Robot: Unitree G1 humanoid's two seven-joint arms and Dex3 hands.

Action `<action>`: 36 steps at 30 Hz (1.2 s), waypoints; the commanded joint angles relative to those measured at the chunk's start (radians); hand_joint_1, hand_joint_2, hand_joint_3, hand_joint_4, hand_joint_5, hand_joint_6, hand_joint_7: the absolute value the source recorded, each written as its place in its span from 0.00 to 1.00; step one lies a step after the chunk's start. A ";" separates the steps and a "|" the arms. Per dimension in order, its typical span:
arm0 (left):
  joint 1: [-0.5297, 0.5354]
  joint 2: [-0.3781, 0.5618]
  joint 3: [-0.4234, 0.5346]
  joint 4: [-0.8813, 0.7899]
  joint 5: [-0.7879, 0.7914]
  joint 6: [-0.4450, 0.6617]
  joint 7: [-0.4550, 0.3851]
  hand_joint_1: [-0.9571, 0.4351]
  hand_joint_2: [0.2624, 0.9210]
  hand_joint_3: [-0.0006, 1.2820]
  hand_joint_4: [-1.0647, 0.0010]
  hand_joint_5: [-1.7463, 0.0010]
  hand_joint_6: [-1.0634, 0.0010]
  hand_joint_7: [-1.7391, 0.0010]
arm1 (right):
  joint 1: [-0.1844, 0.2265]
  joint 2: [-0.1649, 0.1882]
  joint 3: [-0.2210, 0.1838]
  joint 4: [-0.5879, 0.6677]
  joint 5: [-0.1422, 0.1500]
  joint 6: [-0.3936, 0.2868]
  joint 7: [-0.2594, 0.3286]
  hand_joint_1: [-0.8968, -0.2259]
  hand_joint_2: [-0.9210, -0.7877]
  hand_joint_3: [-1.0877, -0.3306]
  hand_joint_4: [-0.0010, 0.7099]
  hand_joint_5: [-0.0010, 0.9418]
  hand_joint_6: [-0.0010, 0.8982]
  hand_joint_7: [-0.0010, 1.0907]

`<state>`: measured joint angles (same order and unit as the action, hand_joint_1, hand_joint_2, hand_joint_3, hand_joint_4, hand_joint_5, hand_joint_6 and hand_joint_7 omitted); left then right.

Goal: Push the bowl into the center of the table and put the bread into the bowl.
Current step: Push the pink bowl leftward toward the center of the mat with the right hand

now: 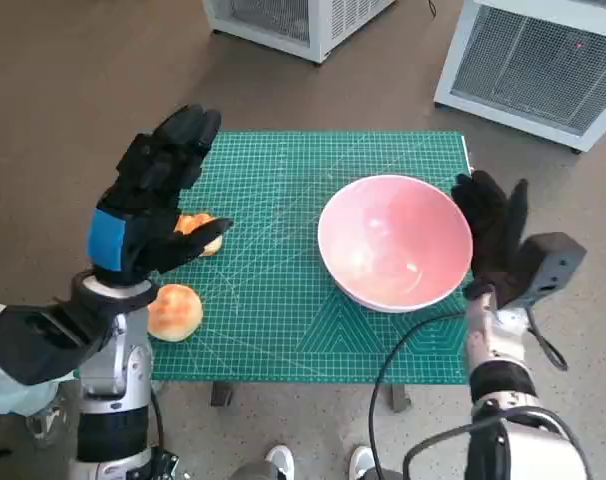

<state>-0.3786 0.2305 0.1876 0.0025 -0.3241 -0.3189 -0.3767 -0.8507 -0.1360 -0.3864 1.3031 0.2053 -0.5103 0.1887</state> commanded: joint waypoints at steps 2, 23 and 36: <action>0.027 0.016 0.016 -0.048 0.002 0.019 0.015 0.49 1.00 0.08 0.71 1.00 0.75 0.80 | -0.011 0.043 -0.026 0.023 0.021 0.040 0.021 0.48 0.00 0.18 0.30 0.01 0.12 0.45; 0.127 0.028 0.037 -0.183 0.026 0.070 0.075 0.50 1.00 0.09 0.71 1.00 0.76 0.79 | -0.089 0.129 -0.061 0.034 0.036 0.118 0.034 0.50 0.00 0.17 0.29 0.00 0.19 0.39; 0.183 0.031 0.052 -0.247 0.029 0.097 0.105 0.51 1.00 0.09 0.71 1.00 0.78 0.77 | -0.125 0.175 -0.083 0.036 0.044 0.137 0.045 0.40 0.00 0.30 0.28 0.00 0.23 0.37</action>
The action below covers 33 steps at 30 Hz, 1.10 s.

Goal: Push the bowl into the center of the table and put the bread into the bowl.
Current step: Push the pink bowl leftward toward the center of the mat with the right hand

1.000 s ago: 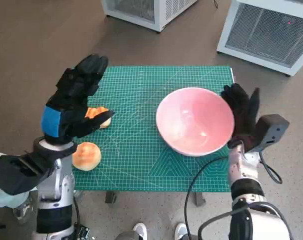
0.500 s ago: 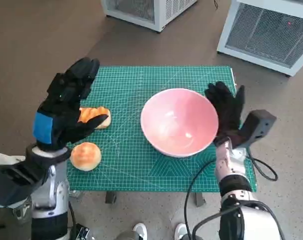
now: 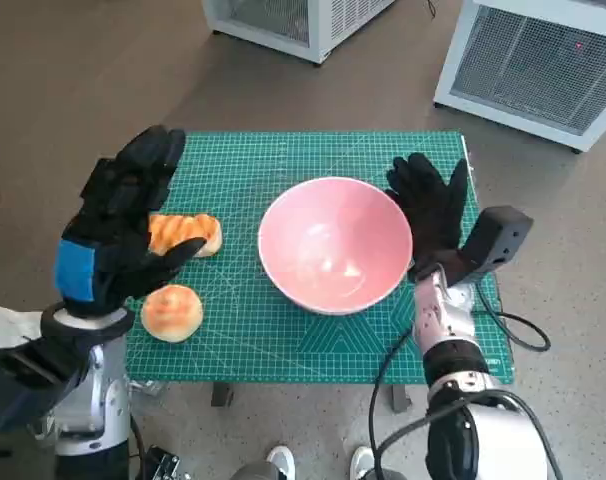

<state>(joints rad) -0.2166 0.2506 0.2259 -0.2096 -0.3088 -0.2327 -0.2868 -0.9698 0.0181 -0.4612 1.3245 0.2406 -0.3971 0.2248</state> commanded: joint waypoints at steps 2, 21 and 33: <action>0.029 0.011 0.016 -0.045 0.017 0.015 0.021 0.51 1.00 0.09 0.71 1.00 0.79 0.77 | -0.009 0.026 -0.009 0.015 0.006 0.026 0.012 0.39 0.00 0.31 0.27 0.00 0.23 0.36; 0.045 0.003 0.015 -0.052 0.037 0.014 0.045 0.51 1.00 0.10 0.74 1.00 0.81 0.77 | -0.008 0.008 -0.003 0.016 -0.014 0.047 0.029 0.41 0.00 0.31 0.31 0.01 0.25 0.33; -0.007 -0.018 -0.012 0.003 0.023 0.004 0.033 0.51 1.00 0.10 0.73 1.00 0.81 0.76 | -0.019 -0.041 0.037 -0.023 -0.044 -0.093 0.058 0.44 0.00 0.28 0.28 0.00 0.23 0.32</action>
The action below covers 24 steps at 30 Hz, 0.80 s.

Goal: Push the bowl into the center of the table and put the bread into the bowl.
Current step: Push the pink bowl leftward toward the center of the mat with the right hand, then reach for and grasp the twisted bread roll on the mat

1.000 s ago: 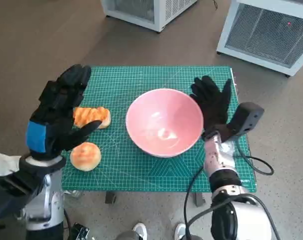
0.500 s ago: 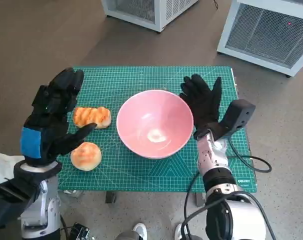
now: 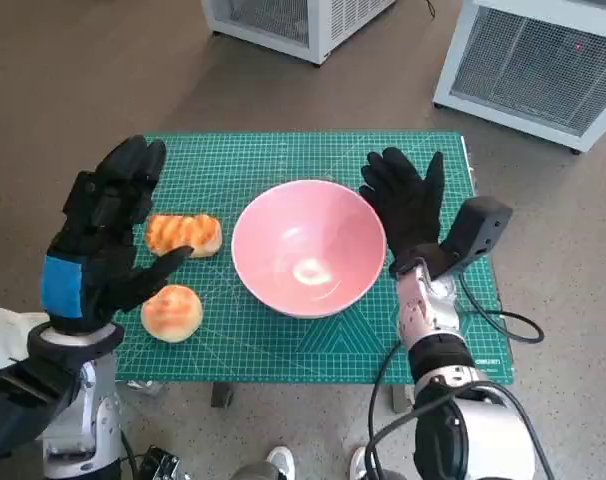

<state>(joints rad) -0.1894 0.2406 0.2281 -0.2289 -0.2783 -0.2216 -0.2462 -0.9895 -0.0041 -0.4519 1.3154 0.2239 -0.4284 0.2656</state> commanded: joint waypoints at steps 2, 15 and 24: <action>-0.047 -0.012 -0.019 0.033 -0.010 -0.008 -0.012 0.51 1.00 0.10 0.73 1.00 0.81 0.75 | 0.002 -0.028 0.039 -0.024 -0.031 -0.097 0.043 0.40 0.00 0.33 0.31 0.01 0.25 0.34; -0.156 -0.025 -0.049 0.135 -0.016 -0.040 -0.055 0.50 1.00 0.09 0.72 1.00 0.82 0.73 | 0.048 -0.074 0.119 -0.185 -0.015 -0.341 0.294 0.35 0.00 0.38 0.31 0.01 0.07 0.56; -0.223 -0.020 -0.066 0.197 -0.009 -0.070 -0.090 0.45 1.00 0.10 0.72 1.00 0.78 0.76 | 0.123 -0.076 0.175 -0.379 0.047 -0.398 0.419 0.26 0.00 0.40 0.32 0.01 0.02 0.63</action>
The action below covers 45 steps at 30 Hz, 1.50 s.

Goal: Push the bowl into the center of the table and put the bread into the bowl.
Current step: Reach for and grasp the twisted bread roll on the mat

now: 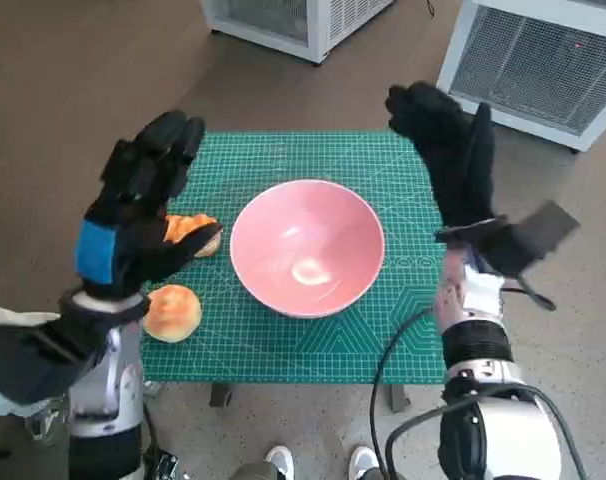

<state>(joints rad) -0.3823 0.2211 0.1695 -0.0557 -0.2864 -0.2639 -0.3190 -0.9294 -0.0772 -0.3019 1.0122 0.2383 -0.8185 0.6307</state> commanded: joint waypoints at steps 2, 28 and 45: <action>-0.043 -0.002 -0.013 0.037 -0.002 -0.035 -0.027 0.45 1.00 0.10 0.72 1.00 0.78 0.76 | 0.079 -0.001 0.037 -0.118 0.050 -0.006 0.073 0.25 0.00 0.41 0.31 0.01 0.01 0.64; -0.137 -0.013 -0.048 0.090 -0.010 -0.036 -0.081 0.46 1.00 0.11 0.72 1.00 0.85 0.71 | 0.204 0.013 0.126 -0.394 0.122 0.119 0.063 0.27 0.00 0.45 0.28 0.00 0.00 0.61; -0.101 0.300 0.018 -0.022 0.349 0.128 -0.043 0.43 0.99 0.05 0.76 1.00 0.84 0.74 | 0.214 0.013 0.146 -0.424 0.121 0.143 0.034 0.27 0.00 0.46 0.28 0.00 0.00 0.61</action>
<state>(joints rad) -0.5000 0.3810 0.1505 -0.0072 -0.0634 -0.2572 -0.3780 -0.7413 -0.0653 -0.1567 0.5882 0.3552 -0.6906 0.6736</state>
